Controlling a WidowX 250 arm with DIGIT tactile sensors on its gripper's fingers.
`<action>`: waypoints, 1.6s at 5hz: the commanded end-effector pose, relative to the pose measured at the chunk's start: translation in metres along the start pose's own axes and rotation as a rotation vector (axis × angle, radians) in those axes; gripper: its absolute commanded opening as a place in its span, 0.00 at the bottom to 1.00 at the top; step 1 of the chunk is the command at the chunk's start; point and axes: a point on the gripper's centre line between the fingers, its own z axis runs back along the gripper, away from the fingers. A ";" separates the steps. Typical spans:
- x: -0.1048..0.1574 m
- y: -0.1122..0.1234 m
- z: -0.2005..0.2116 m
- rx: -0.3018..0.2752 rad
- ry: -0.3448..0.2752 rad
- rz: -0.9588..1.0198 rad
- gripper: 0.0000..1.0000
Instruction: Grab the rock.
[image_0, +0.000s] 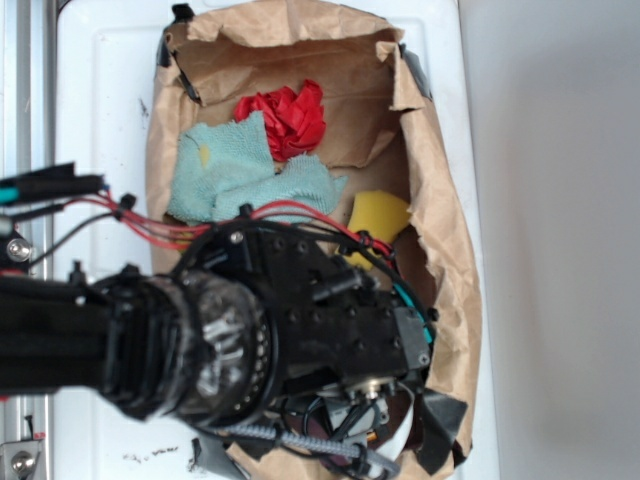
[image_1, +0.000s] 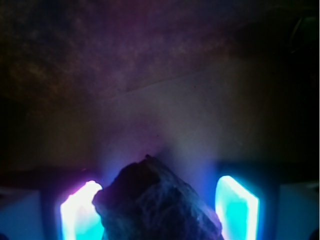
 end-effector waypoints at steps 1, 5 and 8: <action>0.008 -0.002 0.008 0.024 0.022 0.003 0.00; -0.040 0.020 0.069 0.205 0.187 0.684 0.00; -0.071 0.030 0.141 0.314 0.265 1.182 0.00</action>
